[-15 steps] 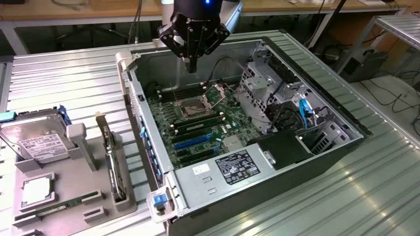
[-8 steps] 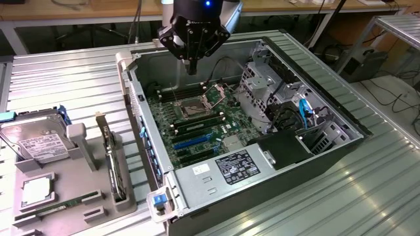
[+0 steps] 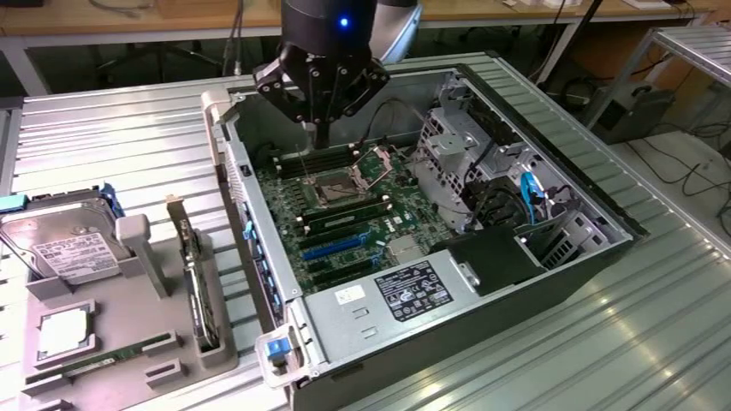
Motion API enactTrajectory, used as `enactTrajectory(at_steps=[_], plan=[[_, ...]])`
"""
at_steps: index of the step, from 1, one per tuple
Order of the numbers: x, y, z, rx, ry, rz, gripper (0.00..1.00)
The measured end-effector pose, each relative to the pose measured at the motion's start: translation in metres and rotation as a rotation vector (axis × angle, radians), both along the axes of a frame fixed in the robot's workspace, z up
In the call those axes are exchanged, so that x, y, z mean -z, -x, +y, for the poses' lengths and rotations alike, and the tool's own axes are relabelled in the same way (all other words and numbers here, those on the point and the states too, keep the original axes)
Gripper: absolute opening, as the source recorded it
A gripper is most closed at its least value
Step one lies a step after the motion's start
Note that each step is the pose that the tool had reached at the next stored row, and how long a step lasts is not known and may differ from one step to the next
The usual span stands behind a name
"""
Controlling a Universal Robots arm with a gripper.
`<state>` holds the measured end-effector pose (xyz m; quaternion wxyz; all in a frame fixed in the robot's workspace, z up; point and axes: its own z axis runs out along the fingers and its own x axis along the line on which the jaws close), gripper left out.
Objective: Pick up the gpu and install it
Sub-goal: 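Reach for the gpu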
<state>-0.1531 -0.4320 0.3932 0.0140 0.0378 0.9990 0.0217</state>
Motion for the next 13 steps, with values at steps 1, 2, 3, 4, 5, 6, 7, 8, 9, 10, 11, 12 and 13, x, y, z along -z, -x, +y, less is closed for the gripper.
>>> enactTrajectory(at_steps=[1, 2, 3, 4, 5, 6, 7, 8, 9, 10, 11, 12, 13], plan=[[-0.0001, 0.005, -0.0027, 0.000, 0.0004, -0.0002, 0.11], [-0.0001, 0.009, -0.0045, 0.000, 0.0007, -0.0003, 0.11], [0.0001, 0.013, -0.0063, 0.000, 0.0009, -0.0006, 0.11], [0.0001, 0.016, -0.0076, 0.000, 0.0013, -0.0007, 0.11], [0.0001, 0.020, -0.0090, 0.000, 0.0019, -0.0007, 0.11], [0.0001, 0.025, -0.0110, 0.000, 0.0029, -0.0008, 0.11], [0.0001, 0.029, -0.0124, 0.000, 0.0040, -0.0008, 0.11], [0.0004, 0.035, -0.0141, 0.000, 0.0058, -0.0010, 0.11], [0.0004, 0.041, -0.0154, 0.000, 0.0086, -0.0009, 0.11], [0.0006, 0.046, -0.0163, 0.000, 0.0114, -0.0008, 0.11], [0.0010, 0.052, -0.0172, 0.000, 0.0156, -0.0009, 0.11], [0.0012, 0.056, -0.0177, 0.000, 0.0188, -0.0009, 0.11], [0.0014, 0.061, -0.0182, 0.000, 0.0220, -0.0009, 0.11]])
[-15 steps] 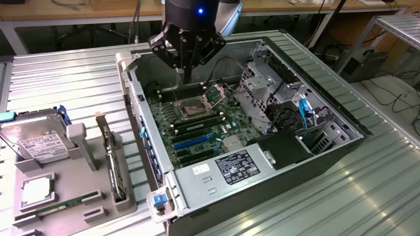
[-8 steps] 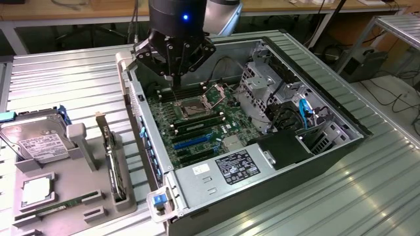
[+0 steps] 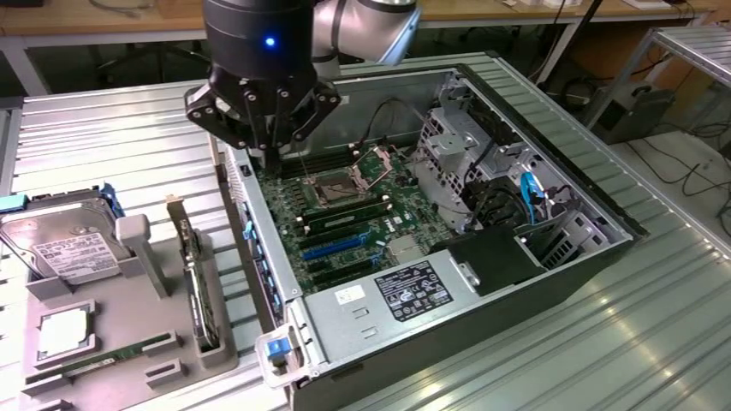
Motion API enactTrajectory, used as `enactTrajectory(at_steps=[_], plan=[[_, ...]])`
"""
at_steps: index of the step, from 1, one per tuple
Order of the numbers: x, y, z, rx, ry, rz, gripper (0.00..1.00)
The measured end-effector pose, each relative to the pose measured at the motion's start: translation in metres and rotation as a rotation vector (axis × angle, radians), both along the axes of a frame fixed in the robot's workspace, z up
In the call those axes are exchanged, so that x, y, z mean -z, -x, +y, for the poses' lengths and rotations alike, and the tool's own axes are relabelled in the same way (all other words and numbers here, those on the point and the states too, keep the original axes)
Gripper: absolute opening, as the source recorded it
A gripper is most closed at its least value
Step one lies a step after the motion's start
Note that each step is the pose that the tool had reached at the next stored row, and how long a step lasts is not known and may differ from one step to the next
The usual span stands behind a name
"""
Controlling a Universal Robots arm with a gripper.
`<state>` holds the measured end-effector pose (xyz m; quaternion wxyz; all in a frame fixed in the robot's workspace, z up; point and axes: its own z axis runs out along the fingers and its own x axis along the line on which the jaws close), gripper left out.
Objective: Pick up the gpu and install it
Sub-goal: 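Reach for the gpu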
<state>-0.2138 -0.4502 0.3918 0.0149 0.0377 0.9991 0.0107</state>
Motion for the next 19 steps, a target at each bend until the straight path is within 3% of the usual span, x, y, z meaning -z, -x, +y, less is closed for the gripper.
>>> enactTrajectory(at_steps=[2, 3, 4, 8, 16, 19], plan=[[0.0005, 0.009, -0.0006, 0.000, 0.0073, 0.0001, 0.11], [0.0012, 0.018, -0.0012, 0.000, 0.0156, 0.0000, 0.11], [0.0017, 0.024, -0.0014, 0.000, 0.0202, -0.0001, 0.11], [0.0049, 0.045, -0.0018, 0.000, 0.0331, 0.0000, 0.11], [0.0179, 0.082, -0.0020, 0.000, 0.0374, 0.0003, 0.11], [0.0219, 0.085, -0.0021, 0.000, 0.0372, 0.0005, 0.11]])
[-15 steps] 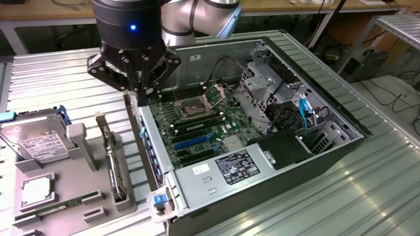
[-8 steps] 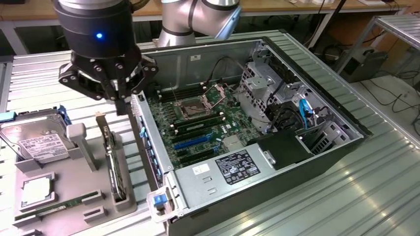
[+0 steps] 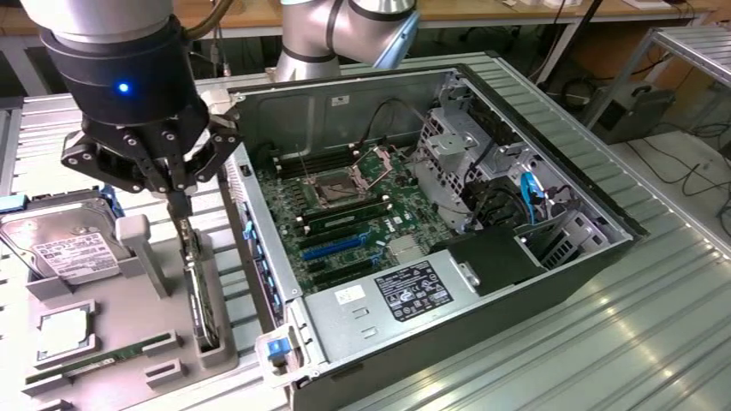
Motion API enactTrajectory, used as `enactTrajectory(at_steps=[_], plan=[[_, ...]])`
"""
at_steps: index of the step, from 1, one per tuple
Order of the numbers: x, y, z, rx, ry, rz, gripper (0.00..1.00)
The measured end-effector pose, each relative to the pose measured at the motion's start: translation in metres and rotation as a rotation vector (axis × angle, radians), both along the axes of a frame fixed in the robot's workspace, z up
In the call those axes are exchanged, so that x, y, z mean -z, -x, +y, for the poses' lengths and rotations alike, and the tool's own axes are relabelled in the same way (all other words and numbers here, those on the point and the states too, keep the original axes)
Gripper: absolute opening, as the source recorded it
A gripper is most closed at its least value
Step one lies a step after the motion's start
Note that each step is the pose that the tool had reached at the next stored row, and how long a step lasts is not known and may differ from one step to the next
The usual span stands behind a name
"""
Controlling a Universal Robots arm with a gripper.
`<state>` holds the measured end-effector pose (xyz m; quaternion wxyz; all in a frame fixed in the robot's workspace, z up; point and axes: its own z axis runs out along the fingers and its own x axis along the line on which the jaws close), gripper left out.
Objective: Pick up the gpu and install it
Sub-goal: 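Reach for the gpu, then pick up the gpu and move the gpu toward the slot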
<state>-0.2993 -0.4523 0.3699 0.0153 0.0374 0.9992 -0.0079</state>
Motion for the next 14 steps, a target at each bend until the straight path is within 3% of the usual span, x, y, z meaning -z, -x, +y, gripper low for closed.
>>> enactTrajectory(at_steps=[14], plan=[[0.0000, 0.0000, 0.0000, 0.000, 0.0001, 0.0002, 0.11]])
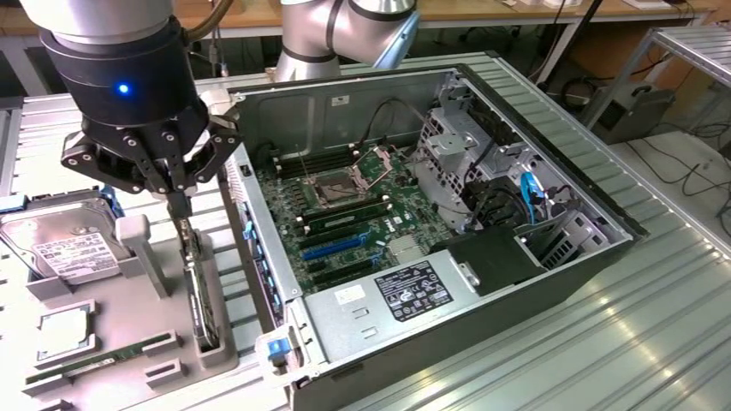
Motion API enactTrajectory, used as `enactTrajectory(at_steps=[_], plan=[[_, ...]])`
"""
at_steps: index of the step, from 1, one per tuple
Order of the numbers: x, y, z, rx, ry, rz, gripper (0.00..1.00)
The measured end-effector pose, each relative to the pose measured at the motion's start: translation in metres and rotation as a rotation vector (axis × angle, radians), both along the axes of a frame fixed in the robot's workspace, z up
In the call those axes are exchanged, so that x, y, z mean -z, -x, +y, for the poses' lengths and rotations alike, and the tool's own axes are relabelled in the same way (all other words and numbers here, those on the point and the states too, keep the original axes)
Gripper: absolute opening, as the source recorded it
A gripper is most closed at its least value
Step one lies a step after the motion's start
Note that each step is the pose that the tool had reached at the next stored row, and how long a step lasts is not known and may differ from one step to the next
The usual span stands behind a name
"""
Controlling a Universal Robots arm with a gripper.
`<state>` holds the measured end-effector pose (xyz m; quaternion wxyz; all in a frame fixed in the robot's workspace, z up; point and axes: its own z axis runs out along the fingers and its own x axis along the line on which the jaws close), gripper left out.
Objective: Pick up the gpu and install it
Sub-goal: 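Pick up the gpu and move the gpu toward the slot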
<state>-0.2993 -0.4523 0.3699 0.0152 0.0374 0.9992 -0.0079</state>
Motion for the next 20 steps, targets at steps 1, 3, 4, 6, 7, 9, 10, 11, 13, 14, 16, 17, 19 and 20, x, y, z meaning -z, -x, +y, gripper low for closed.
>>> enactTrajectory(at_steps=[1, 3, 4, 6, 7, 9, 10, 11, 13, 14, 16, 17, 19, 20], plan=[[0.0000, 0.000, 0.0000, 0.000, 0.0000, 0.0001, 0.17], [0.0000, 0.000, 0.0000, 0.000, 0.0000, 0.0000, 0.24], [0.0003, 0.000, 0.0000, 0.000, 0.0003, -0.0004, 0.30], [0.0030, 0.001, -0.0001, 0.000, 0.0003, -0.0022, 0.36], [0.0048, 0.002, -0.0002, 0.000, 0.0005, -0.0027, 0.36], [0.0093, 0.006, -0.0004, 0.000, 0.0004, -0.0037, 0.36], [0.0111, 0.007, -0.0006, 0.000, 0.0005, -0.0042, 0.36], [0.0133, 0.009, -0.0008, 0.000, 0.0004, -0.0049, 0.36], [0.0165, 0.011, -0.0014, 0.000, 0.0004, -0.0058, 0.36], [0.0184, 0.012, -0.0018, 0.001, 0.0004, -0.0063, 0.36], [0.0223, 0.014, -0.0026, 0.001, 0.0004, -0.0074, 0.36], [0.0245, 0.015, -0.0032, 0.000, 0.0004, -0.0079, 0.36], [0.0286, 0.016, -0.0039, 0.001, 0.0004, -0.0092, 0.36], [0.0318, 0.016, -0.0043, 0.001, 0.0005, -0.0098, 0.36]])
